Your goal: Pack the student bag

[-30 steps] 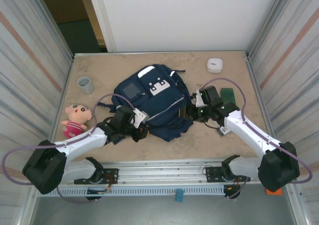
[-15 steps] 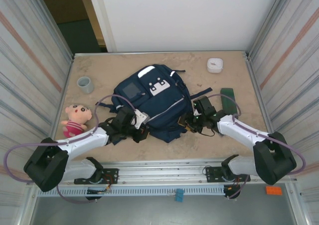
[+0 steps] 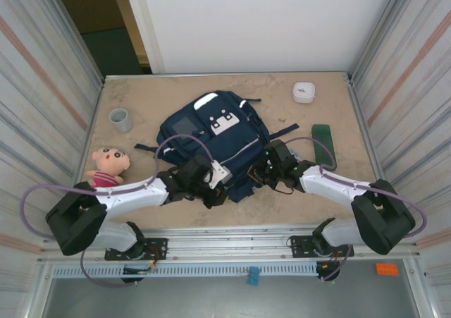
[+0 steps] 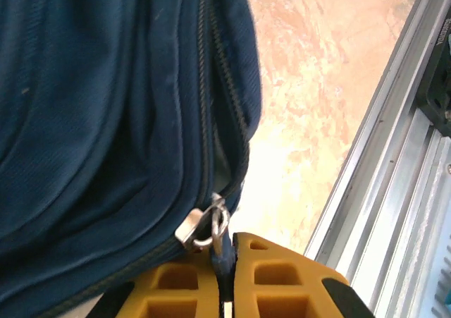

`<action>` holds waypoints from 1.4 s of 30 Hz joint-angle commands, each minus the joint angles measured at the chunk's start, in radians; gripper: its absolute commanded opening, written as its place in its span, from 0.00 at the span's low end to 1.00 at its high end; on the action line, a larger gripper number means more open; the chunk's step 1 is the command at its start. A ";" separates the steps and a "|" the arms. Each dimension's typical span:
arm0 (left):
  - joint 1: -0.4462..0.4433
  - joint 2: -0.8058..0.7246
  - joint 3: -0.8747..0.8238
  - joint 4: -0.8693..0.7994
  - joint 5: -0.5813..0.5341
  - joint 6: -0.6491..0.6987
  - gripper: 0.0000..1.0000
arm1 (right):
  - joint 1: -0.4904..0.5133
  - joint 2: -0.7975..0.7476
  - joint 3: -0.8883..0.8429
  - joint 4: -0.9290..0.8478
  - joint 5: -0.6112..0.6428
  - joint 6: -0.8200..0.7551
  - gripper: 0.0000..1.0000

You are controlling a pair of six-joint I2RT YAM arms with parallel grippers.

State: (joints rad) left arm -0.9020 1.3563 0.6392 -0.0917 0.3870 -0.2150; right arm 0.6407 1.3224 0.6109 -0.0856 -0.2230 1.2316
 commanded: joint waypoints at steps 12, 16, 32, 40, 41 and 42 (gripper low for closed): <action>-0.106 0.173 0.231 0.114 -0.071 -0.094 0.02 | 0.037 -0.037 0.056 0.067 -0.054 -0.036 0.07; -0.131 0.195 0.260 0.126 -0.097 -0.101 0.09 | 0.020 -0.041 0.063 0.045 -0.096 -0.102 0.05; 0.142 -0.286 0.090 -0.121 0.043 0.563 0.79 | -0.196 -0.101 0.286 -0.569 -0.207 -0.671 0.43; 0.356 -0.227 0.096 -0.204 0.224 1.038 0.80 | -0.145 -0.152 0.374 -0.712 -0.072 -0.745 0.45; 0.354 -0.197 0.110 -0.213 0.233 1.054 0.81 | -0.136 -0.159 0.375 -0.712 -0.062 -0.744 0.45; 0.355 -0.160 0.126 -0.214 0.244 1.066 0.81 | -0.127 -0.166 0.375 -0.712 -0.054 -0.743 0.45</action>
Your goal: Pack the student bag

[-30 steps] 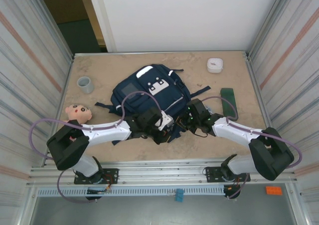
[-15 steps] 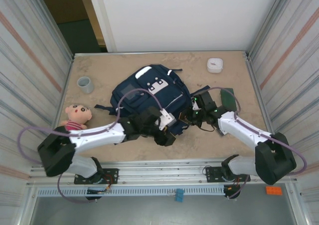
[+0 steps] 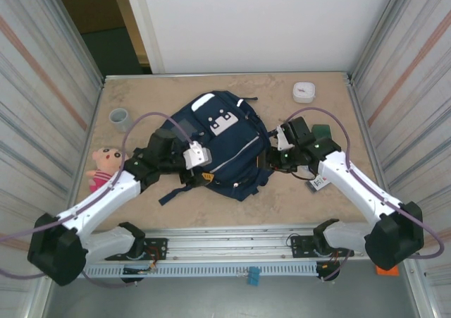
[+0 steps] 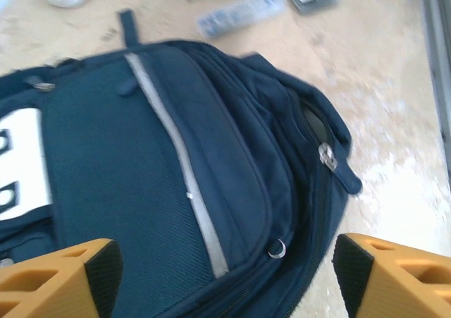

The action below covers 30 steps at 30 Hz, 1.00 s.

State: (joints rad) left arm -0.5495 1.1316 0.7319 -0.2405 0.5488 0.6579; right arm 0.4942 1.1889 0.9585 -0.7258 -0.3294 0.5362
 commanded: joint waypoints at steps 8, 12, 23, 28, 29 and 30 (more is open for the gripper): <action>-0.100 0.221 0.050 -0.044 0.041 0.254 0.80 | 0.184 -0.043 0.010 -0.048 0.105 0.079 0.45; -0.144 0.265 0.014 0.024 -0.036 0.229 0.71 | 0.299 -0.017 0.000 -0.006 0.186 0.203 0.44; -0.168 0.220 -0.033 0.047 -0.140 0.149 0.00 | 0.464 0.099 0.048 0.045 0.347 0.318 0.46; -0.168 0.151 -0.043 0.096 -0.058 0.011 0.00 | 0.521 0.127 0.048 0.081 0.409 0.370 0.49; -0.168 0.145 -0.042 0.107 -0.036 -0.021 0.00 | 0.527 0.130 0.045 0.101 0.412 0.376 0.50; -0.168 0.138 -0.046 0.122 -0.015 -0.052 0.00 | 0.530 0.133 0.036 0.128 0.406 0.378 0.50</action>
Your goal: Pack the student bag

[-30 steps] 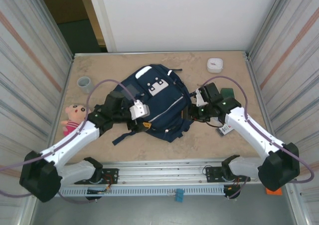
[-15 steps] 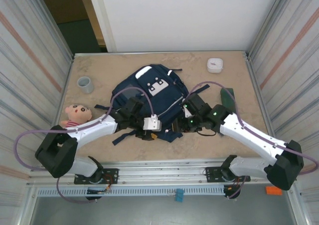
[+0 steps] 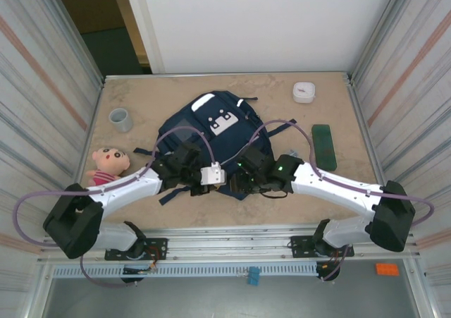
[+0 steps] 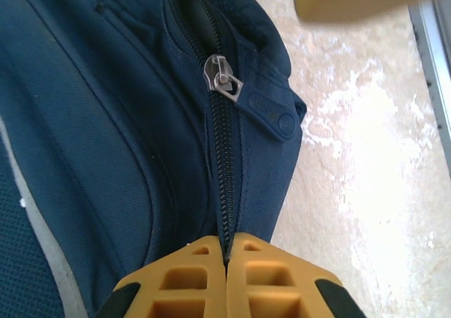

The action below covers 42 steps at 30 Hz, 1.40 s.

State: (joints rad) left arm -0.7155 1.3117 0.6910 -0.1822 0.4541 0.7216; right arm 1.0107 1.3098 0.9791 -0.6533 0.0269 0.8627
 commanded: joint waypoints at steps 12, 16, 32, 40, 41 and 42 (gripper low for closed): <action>-0.002 -0.093 -0.056 0.201 0.158 -0.275 0.00 | -0.003 0.083 0.034 -0.006 0.175 0.083 0.46; -0.001 -0.103 -0.051 0.204 0.153 -0.281 0.00 | -0.007 0.108 0.067 -0.127 0.256 0.090 0.41; 0.003 -0.093 -0.027 0.149 0.124 -0.235 0.00 | -0.030 0.177 0.141 -0.095 0.138 -0.215 0.03; 0.059 -0.113 -0.025 0.037 0.086 -0.137 0.00 | -0.177 0.047 0.014 -0.126 0.034 -0.255 0.00; 0.065 -0.116 -0.025 0.025 0.086 -0.126 0.00 | -0.199 0.031 0.002 -0.130 0.021 -0.265 0.00; 0.074 -0.122 -0.026 0.013 0.086 -0.117 0.00 | -0.226 0.015 -0.009 -0.133 0.008 -0.279 0.00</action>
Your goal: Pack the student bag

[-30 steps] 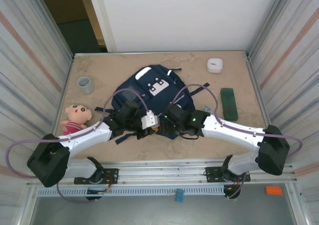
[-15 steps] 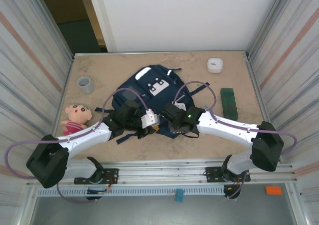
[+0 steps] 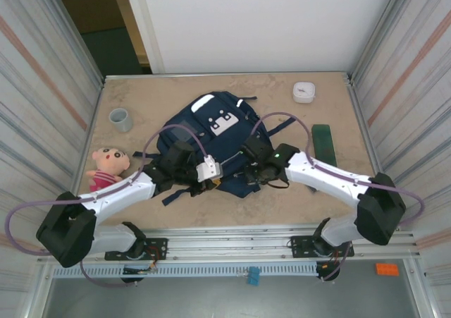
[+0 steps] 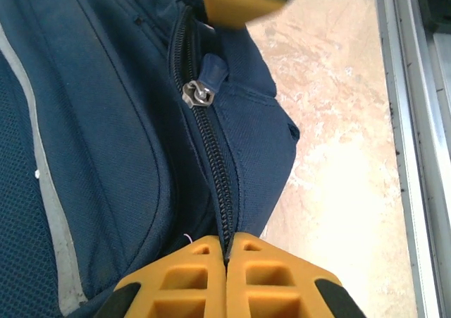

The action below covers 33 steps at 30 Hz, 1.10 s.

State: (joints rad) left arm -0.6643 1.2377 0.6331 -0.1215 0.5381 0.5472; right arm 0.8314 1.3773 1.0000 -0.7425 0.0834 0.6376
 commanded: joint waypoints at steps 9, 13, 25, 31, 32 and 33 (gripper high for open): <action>0.055 -0.084 0.001 0.002 0.155 0.028 0.00 | 0.004 -0.165 -0.057 0.123 -0.215 -0.312 0.39; 0.055 -0.081 -0.012 0.061 0.206 -0.020 0.00 | -0.024 -0.143 -0.083 0.250 -0.347 -0.353 0.43; 0.060 -0.091 0.004 0.074 0.243 -0.047 0.00 | 0.013 0.054 0.032 0.228 -0.281 -0.377 0.49; 0.060 -0.093 0.005 0.059 0.186 -0.037 0.00 | 0.024 0.087 0.095 0.159 -0.181 -0.353 0.14; 0.060 -0.094 0.004 0.046 0.163 -0.030 0.00 | 0.019 0.086 0.102 0.132 -0.162 -0.343 0.08; 0.060 -0.096 0.005 0.031 0.138 -0.020 0.00 | 0.012 0.083 0.107 0.110 -0.146 -0.333 0.03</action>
State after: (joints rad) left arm -0.6014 1.1851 0.6182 -0.1078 0.6708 0.5194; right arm 0.8505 1.4567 1.0615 -0.5747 -0.1390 0.2882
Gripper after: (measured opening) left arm 0.044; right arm 0.063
